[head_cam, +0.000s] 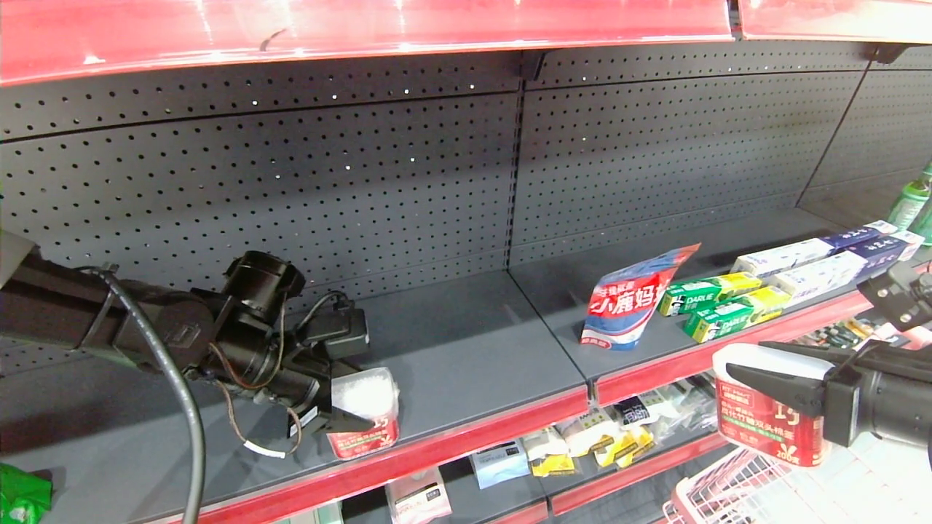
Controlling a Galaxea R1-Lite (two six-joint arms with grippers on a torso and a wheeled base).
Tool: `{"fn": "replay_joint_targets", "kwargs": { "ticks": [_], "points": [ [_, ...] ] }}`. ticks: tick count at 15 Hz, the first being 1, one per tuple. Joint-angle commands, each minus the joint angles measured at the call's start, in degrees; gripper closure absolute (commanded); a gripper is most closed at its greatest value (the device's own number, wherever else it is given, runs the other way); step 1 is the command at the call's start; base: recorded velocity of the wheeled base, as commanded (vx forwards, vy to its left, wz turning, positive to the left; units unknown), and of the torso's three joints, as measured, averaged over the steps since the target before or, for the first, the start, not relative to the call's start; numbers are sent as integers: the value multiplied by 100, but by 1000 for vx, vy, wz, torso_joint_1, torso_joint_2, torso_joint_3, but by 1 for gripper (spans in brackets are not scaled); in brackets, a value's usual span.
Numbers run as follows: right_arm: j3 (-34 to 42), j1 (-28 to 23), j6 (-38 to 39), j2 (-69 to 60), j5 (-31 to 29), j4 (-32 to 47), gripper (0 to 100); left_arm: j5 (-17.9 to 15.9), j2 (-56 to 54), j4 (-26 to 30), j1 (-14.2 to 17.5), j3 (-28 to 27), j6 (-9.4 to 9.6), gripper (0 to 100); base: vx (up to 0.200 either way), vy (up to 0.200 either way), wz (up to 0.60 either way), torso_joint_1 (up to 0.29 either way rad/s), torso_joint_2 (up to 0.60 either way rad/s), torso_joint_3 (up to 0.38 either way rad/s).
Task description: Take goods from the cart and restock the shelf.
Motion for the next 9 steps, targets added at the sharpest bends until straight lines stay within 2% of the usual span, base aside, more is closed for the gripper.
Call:
{"fn": "replay_joint_targets", "kwargs": {
  "ticks": [1,9],
  "points": [
    [1,5,-1,5,3,4,100,-6,-22,-5,-6,16,-2,100,0,0,0,0,0,0],
    [-17,5,-1,5,3,4,100,-32,13,-5,3,25,7,100,0,0,0,0,0,0]
  ]
}}
